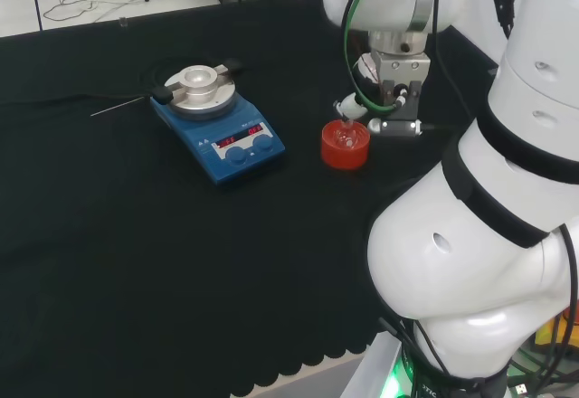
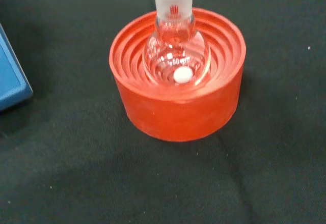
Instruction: Pick up the round-bottom flask.
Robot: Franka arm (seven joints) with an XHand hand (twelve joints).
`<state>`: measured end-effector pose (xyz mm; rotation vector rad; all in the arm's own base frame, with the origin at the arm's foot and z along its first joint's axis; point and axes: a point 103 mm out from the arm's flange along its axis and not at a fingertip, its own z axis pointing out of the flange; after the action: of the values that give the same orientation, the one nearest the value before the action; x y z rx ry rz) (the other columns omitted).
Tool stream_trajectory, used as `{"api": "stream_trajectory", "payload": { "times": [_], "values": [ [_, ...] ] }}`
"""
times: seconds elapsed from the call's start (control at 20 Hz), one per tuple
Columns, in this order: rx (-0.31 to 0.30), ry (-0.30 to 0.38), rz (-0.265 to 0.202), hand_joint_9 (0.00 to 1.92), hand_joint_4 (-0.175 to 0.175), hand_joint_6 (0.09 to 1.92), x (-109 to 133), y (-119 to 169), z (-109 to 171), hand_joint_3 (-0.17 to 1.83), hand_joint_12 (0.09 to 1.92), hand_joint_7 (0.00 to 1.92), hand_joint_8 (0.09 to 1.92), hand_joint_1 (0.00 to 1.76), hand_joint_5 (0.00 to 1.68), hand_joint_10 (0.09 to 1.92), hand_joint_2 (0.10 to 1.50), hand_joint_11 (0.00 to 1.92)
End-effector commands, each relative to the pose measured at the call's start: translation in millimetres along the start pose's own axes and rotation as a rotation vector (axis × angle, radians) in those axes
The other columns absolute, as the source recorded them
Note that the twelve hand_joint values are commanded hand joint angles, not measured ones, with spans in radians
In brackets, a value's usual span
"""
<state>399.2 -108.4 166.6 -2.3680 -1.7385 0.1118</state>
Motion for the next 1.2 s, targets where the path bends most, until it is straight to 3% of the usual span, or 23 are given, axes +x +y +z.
{"api": "stream_trajectory", "payload": {
  "times": [0.05,0.5,1.2],
  "values": [
    [-0.002,-0.004,0.006,0.4,-0.017,0.42,7.0,7.2,19.0,0.56,1.39,0.2,0.61,0.82,0.6,0.66,0.76,0.11],
    [-0.032,0.003,0.033,0.42,-0.021,0.45,3.0,20.3,30.0,0.59,1.39,0.21,0.61,0.84,0.62,0.66,0.71,0.12],
    [-0.01,0.037,0.082,0.43,-0.026,0.51,-15.9,32.7,41.8,0.62,1.39,0.22,0.63,0.85,0.62,0.66,0.69,0.14]
  ]
}}
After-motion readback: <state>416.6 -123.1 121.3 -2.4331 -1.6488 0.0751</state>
